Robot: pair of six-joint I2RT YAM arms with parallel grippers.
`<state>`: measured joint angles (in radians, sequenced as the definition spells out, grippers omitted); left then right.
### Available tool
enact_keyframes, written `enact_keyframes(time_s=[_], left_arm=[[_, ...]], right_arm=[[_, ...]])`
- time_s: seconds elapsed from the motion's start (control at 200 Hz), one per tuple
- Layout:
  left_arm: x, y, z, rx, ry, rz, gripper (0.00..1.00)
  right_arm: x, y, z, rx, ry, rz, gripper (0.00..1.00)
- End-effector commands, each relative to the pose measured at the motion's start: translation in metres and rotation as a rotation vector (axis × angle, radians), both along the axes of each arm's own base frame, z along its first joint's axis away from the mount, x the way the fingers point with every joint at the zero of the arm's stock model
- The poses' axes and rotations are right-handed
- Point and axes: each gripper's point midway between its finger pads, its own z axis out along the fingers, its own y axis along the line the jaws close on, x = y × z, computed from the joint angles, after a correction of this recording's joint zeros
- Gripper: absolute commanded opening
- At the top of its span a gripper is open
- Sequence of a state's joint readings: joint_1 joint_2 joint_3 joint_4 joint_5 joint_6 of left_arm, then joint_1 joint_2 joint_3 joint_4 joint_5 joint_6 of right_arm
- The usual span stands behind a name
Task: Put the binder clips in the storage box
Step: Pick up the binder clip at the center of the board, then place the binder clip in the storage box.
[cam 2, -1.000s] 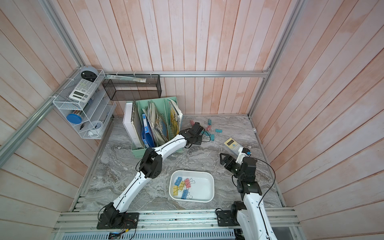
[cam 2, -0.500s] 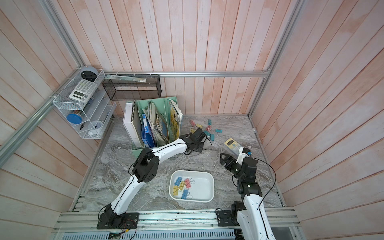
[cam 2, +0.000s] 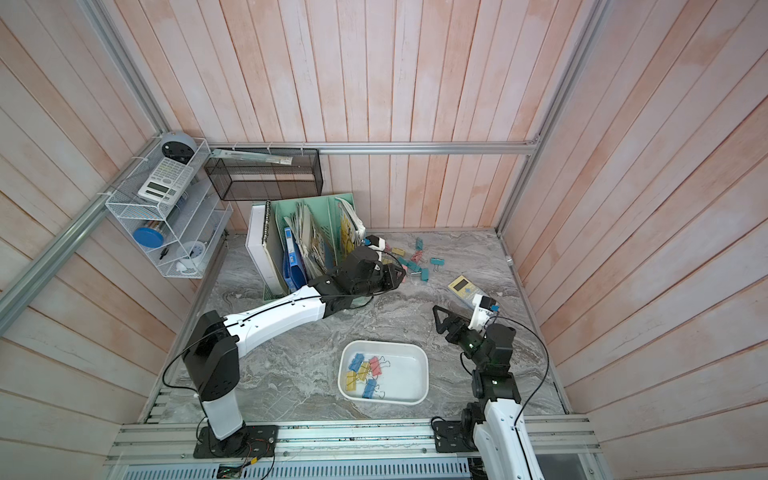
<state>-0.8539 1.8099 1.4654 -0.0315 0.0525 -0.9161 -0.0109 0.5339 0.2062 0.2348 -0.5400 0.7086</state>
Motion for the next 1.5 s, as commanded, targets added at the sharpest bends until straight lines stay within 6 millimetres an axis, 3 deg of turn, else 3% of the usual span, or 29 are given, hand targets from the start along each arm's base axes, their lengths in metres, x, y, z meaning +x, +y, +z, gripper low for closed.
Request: enact_keyframes(time_s=[0.0, 0.12, 0.27, 0.535, 0.635, 0.675, 0.995, 1.255, 1.495], left_arm=[[-0.004, -0.008, 0.041, -0.417, 0.138, 0.05, 0.24], [-0.011, -0.007, 0.067, -0.665, 0.212, 0.041, 0.21], [-0.024, -0.002, 0.092, -0.771, 0.226, 0.04, 0.19], [-0.055, 0.007, 0.114, -0.864, 0.237, 0.023, 0.18], [-0.062, 0.012, 0.115, -0.86, 0.241, 0.019, 0.18], [-0.064, 0.015, 0.115, -0.854, 0.238, 0.024, 0.18], [-0.066, 0.032, 0.112, -0.801, 0.194, 0.072, 0.18], [-0.065, 0.027, 0.111, -0.797, 0.203, 0.064, 0.18], [-0.065, 0.028, 0.109, -0.793, 0.203, 0.065, 0.18]], right_arm=[[-0.013, 0.025, 0.043, -0.056, -0.256, 0.061, 0.83], [-0.026, 0.046, 0.054, -0.197, -0.423, 0.03, 0.81], [-0.032, 0.071, 0.062, -0.388, -0.605, 0.015, 0.78], [0.003, 0.086, 0.065, -0.646, -0.74, -0.149, 0.73], [0.012, 0.082, 0.074, -0.661, -0.792, -0.246, 0.73], [0.015, 0.09, 0.075, -0.678, -0.801, -0.223, 0.73], [0.007, 0.104, 0.087, -0.616, -0.854, -0.172, 0.74], [0.001, 0.111, 0.104, -0.602, -0.92, -0.152, 0.46], [0.01, 0.116, 0.111, -0.638, -0.934, -0.172, 0.4]])
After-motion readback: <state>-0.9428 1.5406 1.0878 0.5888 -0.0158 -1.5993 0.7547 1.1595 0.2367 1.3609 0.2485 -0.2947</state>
